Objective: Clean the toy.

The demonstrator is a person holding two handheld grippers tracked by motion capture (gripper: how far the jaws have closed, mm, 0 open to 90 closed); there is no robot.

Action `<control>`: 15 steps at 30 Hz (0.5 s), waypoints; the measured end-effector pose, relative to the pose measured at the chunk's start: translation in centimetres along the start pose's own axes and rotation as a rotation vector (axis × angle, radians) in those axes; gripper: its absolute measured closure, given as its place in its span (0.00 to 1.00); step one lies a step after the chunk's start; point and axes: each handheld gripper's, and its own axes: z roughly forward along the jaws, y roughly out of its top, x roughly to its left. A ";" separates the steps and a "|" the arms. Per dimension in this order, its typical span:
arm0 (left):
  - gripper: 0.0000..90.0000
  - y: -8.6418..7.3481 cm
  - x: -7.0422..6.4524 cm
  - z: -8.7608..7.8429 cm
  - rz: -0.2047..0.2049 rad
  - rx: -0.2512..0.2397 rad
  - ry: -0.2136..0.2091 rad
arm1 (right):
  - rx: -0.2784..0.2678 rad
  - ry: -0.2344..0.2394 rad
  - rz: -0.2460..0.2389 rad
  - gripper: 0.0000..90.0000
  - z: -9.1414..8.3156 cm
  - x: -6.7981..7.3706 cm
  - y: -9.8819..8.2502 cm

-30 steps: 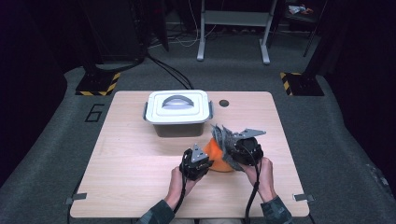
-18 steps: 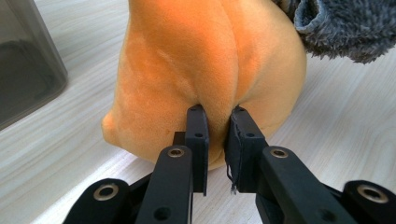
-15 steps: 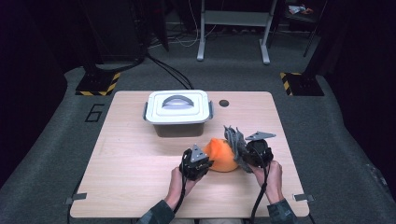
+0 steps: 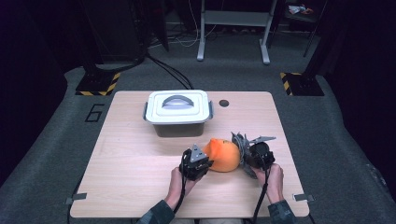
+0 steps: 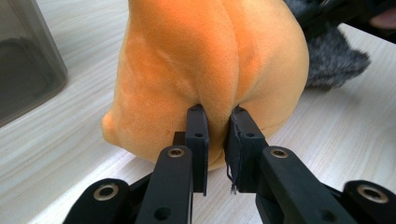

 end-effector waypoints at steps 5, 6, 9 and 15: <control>0.88 0.0 0.1 0.0 -0.004 -0.002 0.000 | 0.052 0.016 0.020 0.85 1.6 -0.1 -0.6; 0.89 0.0 0.1 0.0 -0.004 -0.002 0.001 | 0.055 0.017 0.031 0.85 1.7 0.0 -0.6; 0.88 0.0 0.1 0.0 -0.005 0.001 -0.003 | 0.052 0.017 0.030 0.85 1.4 -0.3 -0.6; 0.88 0.0 0.4 0.0 -0.017 -0.002 0.003 | -0.037 0.037 0.046 0.85 -1.3 -1.1 -0.1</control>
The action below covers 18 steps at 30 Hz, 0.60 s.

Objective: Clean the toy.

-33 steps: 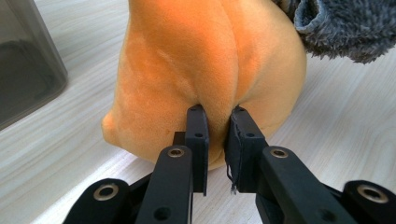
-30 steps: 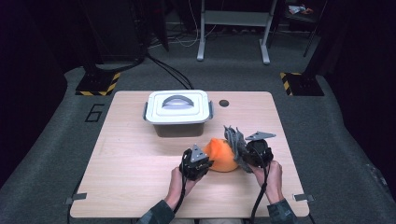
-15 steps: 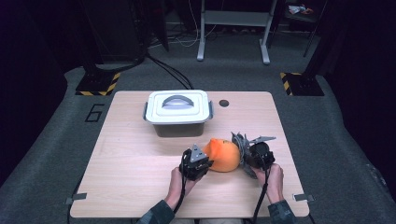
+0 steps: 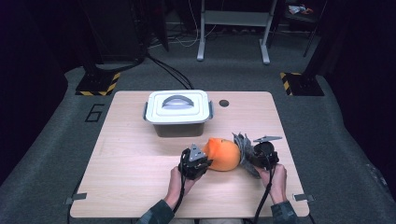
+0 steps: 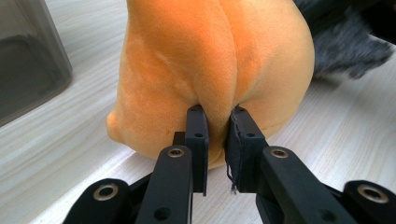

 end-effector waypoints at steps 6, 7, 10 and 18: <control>0.88 0.0 -0.1 0.0 0.004 0.001 0.004 | -0.111 0.046 -0.032 0.85 -3.4 1.1 1.4; 0.88 0.0 -0.1 0.0 0.001 0.000 0.004 | -0.126 0.051 -0.042 0.85 -3.8 1.6 1.6; 0.88 0.0 -0.1 0.0 0.006 0.001 0.007 | -0.124 0.071 -0.076 0.85 -4.1 2.9 2.1; 0.82 -0.1 0.2 -0.1 0.010 -0.003 0.004 | -0.081 0.054 -0.096 0.85 -2.0 4.0 2.2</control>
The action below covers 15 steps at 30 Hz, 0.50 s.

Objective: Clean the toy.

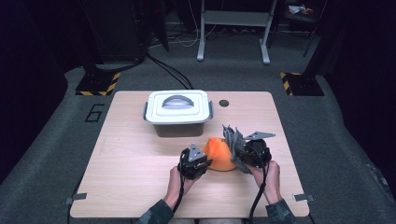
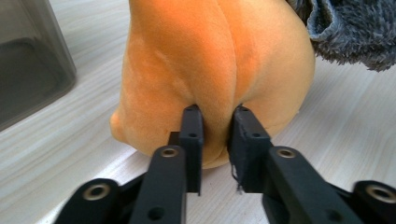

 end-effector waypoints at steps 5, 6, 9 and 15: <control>0.64 -0.4 -0.1 0.1 0.017 -0.007 0.043 | 0.002 -0.010 -0.009 0.85 0.2 -0.1 0.2; 0.61 -0.5 -0.1 0.1 0.024 -0.002 0.046 | 0.002 -0.013 -0.009 0.85 0.2 -0.2 0.2; 0.55 -0.8 0.1 0.4 0.044 0.023 0.054 | -0.002 -0.016 0.002 0.85 0.4 -0.4 0.3; 0.62 -0.8 -0.1 1.0 0.105 0.032 0.071 | -0.002 -0.013 0.001 0.85 0.5 -0.4 0.2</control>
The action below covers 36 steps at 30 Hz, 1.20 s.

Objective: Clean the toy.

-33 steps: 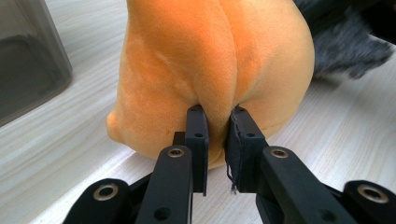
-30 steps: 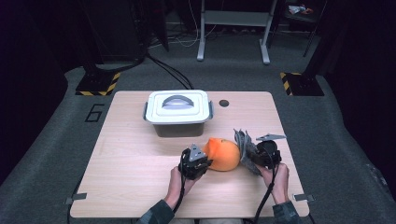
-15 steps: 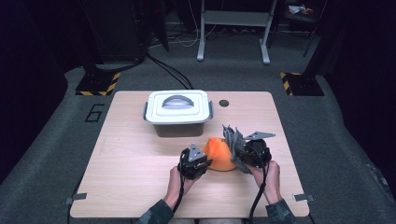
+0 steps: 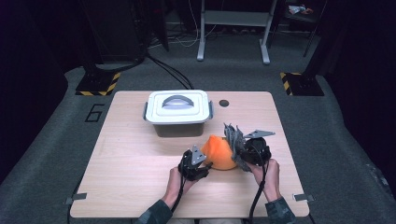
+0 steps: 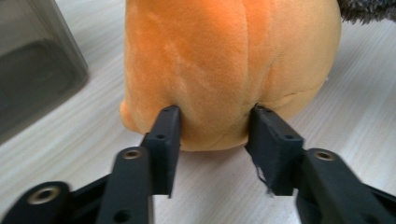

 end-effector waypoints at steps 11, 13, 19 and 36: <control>0.88 0.0 -0.1 0.0 0.005 -0.008 0.007 | -0.024 0.009 -0.005 0.85 -0.4 -0.2 -0.3; 0.90 0.0 0.0 -0.1 -0.018 -0.014 -0.002 | -0.027 0.006 0.008 0.85 -0.6 -0.2 -0.4; 0.91 0.6 0.0 -0.8 -0.061 -0.005 -0.044 | -0.048 0.007 -0.003 0.85 -1.7 0.2 -0.2; 0.90 1.0 -0.3 -1.0 -0.103 -0.012 -0.100 | -0.049 0.057 -0.095 0.85 -0.5 3.4 1.4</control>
